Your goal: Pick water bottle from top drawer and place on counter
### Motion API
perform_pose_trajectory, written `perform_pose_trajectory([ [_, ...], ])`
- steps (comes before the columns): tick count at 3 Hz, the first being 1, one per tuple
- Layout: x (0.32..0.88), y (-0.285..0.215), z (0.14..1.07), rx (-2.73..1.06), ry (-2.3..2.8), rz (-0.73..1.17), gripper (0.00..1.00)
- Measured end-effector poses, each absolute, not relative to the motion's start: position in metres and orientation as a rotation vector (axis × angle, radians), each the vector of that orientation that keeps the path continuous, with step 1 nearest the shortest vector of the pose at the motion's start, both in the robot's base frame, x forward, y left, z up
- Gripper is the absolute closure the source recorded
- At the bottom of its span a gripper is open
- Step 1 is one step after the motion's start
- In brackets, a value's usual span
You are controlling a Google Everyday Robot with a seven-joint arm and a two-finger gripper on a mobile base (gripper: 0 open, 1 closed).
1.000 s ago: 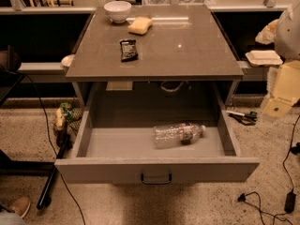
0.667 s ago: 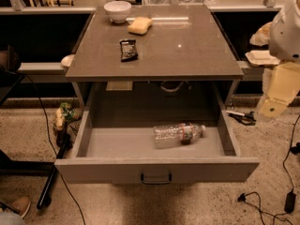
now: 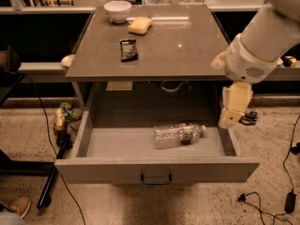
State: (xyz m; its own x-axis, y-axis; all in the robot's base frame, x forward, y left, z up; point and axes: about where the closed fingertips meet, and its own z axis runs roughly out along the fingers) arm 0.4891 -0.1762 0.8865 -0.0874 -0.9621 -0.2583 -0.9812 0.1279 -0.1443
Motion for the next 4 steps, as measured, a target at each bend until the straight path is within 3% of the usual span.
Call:
perform_pose_trajectory([
  [2,0.519,-0.134,0.812,-1.938,2.106,0.204,0.0],
  [4,0.537,-0.135,0.773,-1.98,2.116,0.195,0.0],
])
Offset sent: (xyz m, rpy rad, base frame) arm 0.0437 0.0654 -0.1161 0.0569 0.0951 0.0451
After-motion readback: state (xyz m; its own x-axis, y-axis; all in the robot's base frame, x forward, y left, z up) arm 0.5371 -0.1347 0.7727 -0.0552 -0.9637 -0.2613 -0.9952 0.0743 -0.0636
